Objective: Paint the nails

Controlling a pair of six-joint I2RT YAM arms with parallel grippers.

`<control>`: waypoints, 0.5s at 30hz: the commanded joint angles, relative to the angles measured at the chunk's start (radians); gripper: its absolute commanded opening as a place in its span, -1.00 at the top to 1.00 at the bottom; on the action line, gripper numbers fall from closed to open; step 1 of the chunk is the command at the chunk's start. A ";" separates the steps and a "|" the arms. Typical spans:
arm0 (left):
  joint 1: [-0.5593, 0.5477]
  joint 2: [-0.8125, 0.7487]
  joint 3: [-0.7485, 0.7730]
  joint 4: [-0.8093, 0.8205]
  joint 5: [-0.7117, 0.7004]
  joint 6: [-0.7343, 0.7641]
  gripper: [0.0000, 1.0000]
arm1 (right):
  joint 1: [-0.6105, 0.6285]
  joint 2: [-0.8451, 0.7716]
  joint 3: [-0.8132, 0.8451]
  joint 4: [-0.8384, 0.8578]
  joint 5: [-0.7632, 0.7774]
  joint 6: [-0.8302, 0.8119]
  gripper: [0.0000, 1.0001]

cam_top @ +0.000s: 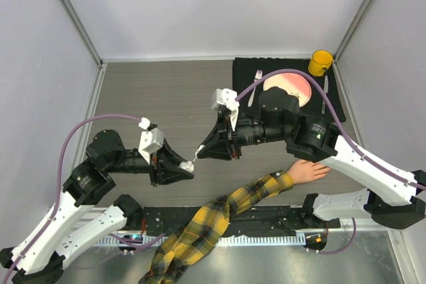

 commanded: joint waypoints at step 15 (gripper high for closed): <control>0.000 -0.008 0.046 0.168 -0.534 -0.028 1.00 | -0.167 -0.108 -0.066 -0.157 0.910 0.381 1.00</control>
